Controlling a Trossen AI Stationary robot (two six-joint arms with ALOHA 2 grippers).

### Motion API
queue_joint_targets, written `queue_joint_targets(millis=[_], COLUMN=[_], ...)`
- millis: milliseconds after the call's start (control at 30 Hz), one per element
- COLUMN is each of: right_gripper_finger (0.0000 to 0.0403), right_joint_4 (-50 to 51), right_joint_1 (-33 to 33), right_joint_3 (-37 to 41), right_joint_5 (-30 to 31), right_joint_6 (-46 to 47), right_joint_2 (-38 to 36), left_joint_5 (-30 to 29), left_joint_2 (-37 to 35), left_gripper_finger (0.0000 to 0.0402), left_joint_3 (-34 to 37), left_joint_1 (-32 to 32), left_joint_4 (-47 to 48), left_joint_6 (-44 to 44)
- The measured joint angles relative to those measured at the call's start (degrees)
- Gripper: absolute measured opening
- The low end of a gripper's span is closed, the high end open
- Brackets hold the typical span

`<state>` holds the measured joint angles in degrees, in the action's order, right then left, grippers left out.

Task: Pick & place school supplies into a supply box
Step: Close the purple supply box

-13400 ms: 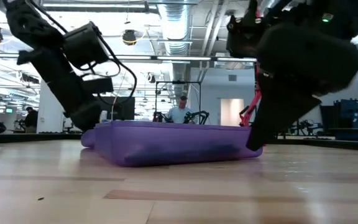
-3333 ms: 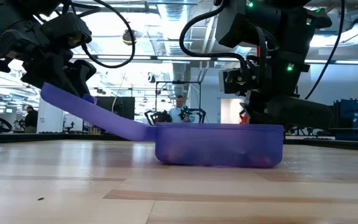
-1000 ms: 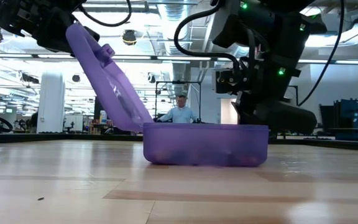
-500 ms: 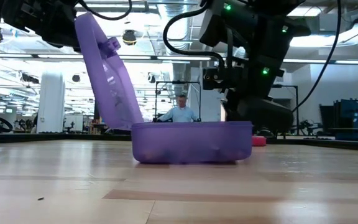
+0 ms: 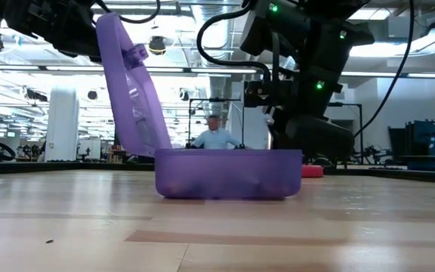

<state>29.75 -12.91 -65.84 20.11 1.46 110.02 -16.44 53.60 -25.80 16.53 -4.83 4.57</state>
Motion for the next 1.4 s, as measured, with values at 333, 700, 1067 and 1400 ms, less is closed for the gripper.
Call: queue_joint_targets(millis=[333,700,1067,1400], right_gripper_finger=[0.0107,0.0107,0.0107,0.0107], right_joint_4=[-1.1,-2.0,-4.2,-4.2], right_joint_1=[-0.1,-0.1,-0.1,-0.1], right_joint_3=[0.0,-0.1,-0.1,-0.1], right_joint_5=[-0.8,-0.8,-0.8,-0.7], right_joint_6=[0.0,0.5,0.2,0.1], right_joint_2=[-0.1,-0.2,-0.2,-0.2], left_joint_5=[-0.6,-0.8,-0.4,3.9], left_joint_2=[0.0,0.0,5.3,13.3], left_gripper_finger=[0.0162,0.0162,0.0162,0.0162], left_joint_3=[0.0,0.0,0.0,0.1], left_joint_1=[0.0,0.0,-0.4,-3.5], left_joint_4=[-2.4,-2.8,-8.1,-16.8], left_joint_6=[1.1,1.3,2.7,2.6])
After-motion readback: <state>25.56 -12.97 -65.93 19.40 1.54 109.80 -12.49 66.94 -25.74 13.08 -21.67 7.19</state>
